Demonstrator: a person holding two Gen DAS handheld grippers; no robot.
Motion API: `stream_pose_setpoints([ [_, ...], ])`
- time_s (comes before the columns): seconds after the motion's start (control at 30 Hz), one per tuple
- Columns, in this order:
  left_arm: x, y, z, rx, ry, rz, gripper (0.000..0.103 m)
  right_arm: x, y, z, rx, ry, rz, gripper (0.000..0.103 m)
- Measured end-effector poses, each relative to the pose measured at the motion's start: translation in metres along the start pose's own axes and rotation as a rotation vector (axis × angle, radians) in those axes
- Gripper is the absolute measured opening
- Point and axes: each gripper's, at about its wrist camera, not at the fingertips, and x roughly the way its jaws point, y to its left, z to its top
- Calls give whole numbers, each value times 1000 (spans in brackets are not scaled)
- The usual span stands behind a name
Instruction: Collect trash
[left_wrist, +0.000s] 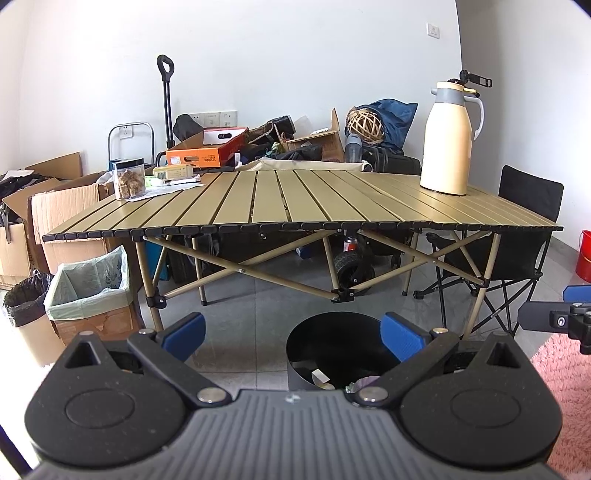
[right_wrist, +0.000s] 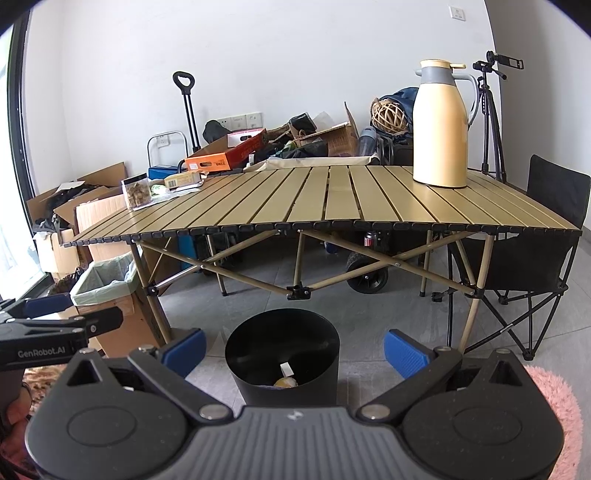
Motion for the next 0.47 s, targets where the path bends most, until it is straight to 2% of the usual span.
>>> stream_pose_setpoints([
  [0.47, 1, 2, 2, 0, -2, -9, 103, 2, -3, -1, -2, 10, -2, 103],
])
